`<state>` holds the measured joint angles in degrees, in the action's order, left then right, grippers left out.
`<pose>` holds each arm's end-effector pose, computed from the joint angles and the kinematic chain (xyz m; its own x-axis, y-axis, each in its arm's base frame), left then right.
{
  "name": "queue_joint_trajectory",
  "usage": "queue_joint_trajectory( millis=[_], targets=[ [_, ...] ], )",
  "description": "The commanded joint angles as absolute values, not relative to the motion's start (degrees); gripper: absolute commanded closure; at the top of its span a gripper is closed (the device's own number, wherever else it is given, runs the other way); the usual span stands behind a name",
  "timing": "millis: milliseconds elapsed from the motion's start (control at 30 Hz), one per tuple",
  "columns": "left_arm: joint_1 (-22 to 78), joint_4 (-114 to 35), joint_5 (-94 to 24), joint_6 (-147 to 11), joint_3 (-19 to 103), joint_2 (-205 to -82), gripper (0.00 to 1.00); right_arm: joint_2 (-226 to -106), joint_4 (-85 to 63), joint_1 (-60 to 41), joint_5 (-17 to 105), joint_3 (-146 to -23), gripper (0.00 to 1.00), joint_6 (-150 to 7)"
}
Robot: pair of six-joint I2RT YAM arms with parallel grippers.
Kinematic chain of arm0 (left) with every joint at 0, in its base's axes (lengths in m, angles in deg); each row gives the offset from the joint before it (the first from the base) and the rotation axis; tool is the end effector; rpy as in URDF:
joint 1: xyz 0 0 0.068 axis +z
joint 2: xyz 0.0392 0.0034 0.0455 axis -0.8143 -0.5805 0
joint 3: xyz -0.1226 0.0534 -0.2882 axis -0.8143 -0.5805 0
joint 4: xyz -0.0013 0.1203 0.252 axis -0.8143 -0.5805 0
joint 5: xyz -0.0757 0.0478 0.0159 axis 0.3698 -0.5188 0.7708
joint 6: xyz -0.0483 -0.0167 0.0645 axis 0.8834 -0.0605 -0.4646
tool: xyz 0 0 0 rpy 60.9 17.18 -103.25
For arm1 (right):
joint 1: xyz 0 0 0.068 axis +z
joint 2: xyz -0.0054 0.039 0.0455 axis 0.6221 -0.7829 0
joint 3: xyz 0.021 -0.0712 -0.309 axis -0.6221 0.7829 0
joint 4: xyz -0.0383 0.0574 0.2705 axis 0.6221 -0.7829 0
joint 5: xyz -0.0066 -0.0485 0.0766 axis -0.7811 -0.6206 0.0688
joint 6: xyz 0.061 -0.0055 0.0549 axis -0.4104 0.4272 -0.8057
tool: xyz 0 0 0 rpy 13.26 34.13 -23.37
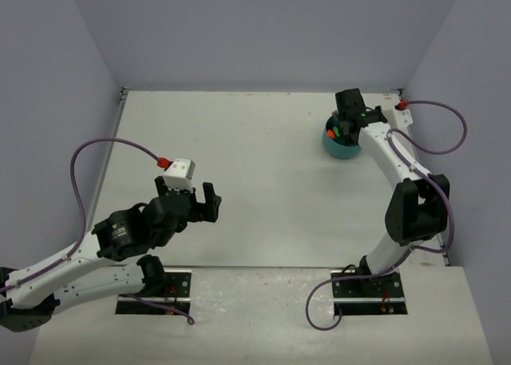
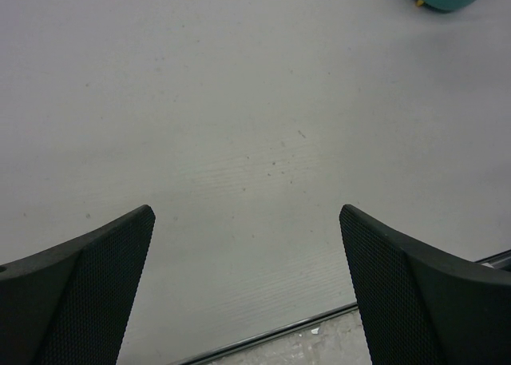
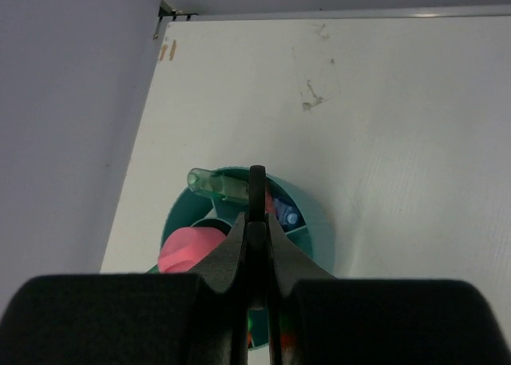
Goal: Sort the stationery into containers
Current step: Place the scissors in the storage box.
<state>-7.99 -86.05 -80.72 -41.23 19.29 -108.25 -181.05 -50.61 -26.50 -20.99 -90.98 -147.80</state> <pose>0.1033 -0.1041 0.3417 -0.4998 -0.1152 -0.8585 0.2037 0.9477 -0.2457 0.3934 0.0219 0.3239 0.2656 0.6071 -0.7489 0.8352 0.2432 0.4933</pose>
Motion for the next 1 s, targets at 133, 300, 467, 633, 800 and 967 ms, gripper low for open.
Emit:
queue_joint_trajectory(
  millis=[133,300,467,633,800,967],
  targets=[
    [-8.06,-85.59,-81.76,-42.73,18.81,-109.03,0.0,-184.12,-60.21,-26.6,-24.21,-94.44,1.0,-160.22],
    [-8.06,-85.53,-81.62,-42.91,18.95,-109.75,0.0,-187.57,-57.71,-26.6,-23.81,-95.99,1.0,-156.59],
    [-8.06,-85.44,-81.67,-42.99,18.86,-109.88,0.0,-189.8,-55.45,-26.18,-23.01,-97.65,0.98,-153.54],
    [-8.06,-85.44,-81.58,-43.08,18.86,-110.03,0.0,-190.49,-51.94,-25.18,-22.39,-97.12,0.9,-150.77],
    [-8.06,-85.39,-81.53,-43.14,18.81,-109.59,0.0,-190.72,-50.04,-24.65,-20.53,-96.06,0.67,-149.61],
    [-8.06,-85.35,-81.63,-43.13,18.78,-109.49,0.0,-187.6,-45.57,-24.54,-18.22,-93.38,0.41,-145.63]
  ],
)
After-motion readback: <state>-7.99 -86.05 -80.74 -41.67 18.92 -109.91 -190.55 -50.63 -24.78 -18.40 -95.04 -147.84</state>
